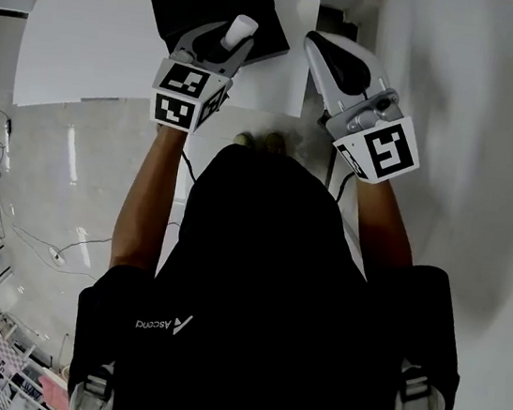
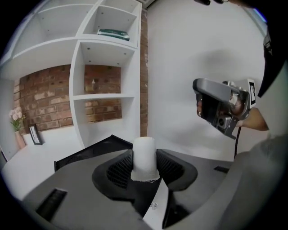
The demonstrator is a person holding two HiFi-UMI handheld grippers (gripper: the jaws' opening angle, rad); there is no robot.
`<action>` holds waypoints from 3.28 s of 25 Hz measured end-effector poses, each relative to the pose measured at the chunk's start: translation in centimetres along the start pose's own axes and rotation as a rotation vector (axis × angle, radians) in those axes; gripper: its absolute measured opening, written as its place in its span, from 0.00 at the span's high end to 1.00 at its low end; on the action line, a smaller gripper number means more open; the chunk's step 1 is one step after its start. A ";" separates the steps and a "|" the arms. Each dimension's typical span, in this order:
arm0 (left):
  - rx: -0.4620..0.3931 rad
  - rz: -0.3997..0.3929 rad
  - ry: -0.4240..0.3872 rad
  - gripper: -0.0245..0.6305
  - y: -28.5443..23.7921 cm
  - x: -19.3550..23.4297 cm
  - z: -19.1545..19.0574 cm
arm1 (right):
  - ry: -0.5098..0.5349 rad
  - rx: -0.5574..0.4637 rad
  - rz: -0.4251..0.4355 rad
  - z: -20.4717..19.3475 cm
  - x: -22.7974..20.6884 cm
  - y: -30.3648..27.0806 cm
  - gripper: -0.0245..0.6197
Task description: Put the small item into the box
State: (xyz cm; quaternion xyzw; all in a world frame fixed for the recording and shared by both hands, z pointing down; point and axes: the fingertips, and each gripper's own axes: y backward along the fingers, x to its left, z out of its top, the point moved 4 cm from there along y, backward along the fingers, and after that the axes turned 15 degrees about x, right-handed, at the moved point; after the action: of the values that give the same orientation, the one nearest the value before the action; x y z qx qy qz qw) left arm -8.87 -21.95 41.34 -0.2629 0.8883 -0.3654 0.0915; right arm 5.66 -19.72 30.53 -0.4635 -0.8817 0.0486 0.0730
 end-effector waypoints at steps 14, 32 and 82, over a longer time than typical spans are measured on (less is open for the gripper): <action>0.308 -0.076 0.001 0.71 -7.2 2.2 -2.0 | -0.012 0.022 -0.049 -1.1 -2.0 -2.7 0.96; 0.472 -0.053 0.021 0.70 -11.8 3.2 -4.2 | -0.058 0.043 -0.092 -3.0 -4.1 -2.6 0.96; -0.609 -0.100 -0.076 0.96 15.4 -3.6 6.2 | -0.002 -0.084 0.016 4.4 6.1 -0.5 0.96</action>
State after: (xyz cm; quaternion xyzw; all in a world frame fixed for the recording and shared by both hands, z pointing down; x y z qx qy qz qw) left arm -9.81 -14.66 26.04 -0.3351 0.9388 -0.0763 0.0235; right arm 1.04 -15.08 26.83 -0.4731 -0.8794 0.0128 0.0523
